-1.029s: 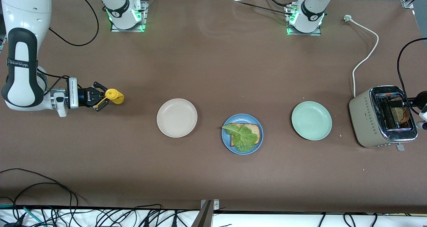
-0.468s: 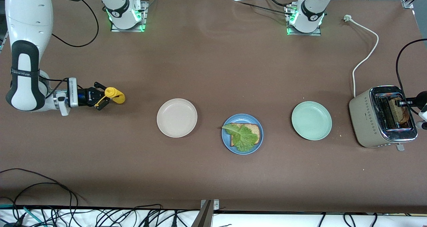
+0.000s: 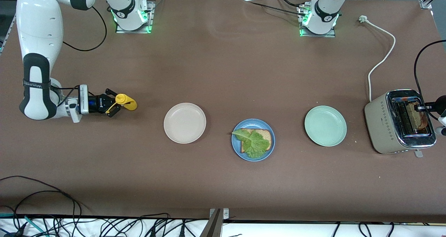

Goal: Make sandwich in blue plate with both arms
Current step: 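Open the right gripper off the bottle while the left gripper lifts the toast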

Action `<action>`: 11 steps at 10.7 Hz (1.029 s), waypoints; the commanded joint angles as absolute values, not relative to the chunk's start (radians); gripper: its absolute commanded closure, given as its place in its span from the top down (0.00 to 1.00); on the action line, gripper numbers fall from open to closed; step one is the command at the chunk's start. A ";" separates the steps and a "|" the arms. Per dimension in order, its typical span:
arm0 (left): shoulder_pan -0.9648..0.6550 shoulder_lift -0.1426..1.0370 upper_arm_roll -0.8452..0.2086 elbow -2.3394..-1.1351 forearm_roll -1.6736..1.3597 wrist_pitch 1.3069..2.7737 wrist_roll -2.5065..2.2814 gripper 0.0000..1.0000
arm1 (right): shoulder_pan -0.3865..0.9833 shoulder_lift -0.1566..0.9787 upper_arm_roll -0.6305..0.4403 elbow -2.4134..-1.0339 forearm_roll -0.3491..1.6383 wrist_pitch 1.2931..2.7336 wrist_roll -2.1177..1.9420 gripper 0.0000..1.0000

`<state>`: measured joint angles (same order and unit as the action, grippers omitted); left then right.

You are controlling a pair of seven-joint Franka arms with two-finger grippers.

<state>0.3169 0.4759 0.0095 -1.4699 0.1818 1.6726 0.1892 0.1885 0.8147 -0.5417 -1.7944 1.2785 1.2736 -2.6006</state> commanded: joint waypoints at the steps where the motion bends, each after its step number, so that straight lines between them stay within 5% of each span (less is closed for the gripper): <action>1: 0.316 0.408 -0.020 -1.448 0.198 1.614 0.230 0.00 | 0.138 0.850 -0.502 -1.740 1.298 1.241 -2.606 0.00; 4: 0.316 0.336 -0.025 -1.447 0.198 1.559 0.264 0.00 | 0.138 0.851 -0.502 -1.740 1.296 1.241 -2.605 0.02; 8: 0.314 0.310 -0.075 -1.330 0.161 1.401 0.262 0.00 | 0.138 0.873 -0.502 -1.721 1.299 1.241 -2.603 0.15; 11: 0.314 0.310 -0.075 -1.299 0.124 1.362 0.264 0.00 | 0.137 0.881 -0.502 -1.715 1.299 1.241 -2.599 0.37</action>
<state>0.3111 0.3050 -0.0798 -1.3334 0.1656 1.3947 0.2443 0.1548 0.8586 -0.5098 -1.7473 1.2814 1.2691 -2.6021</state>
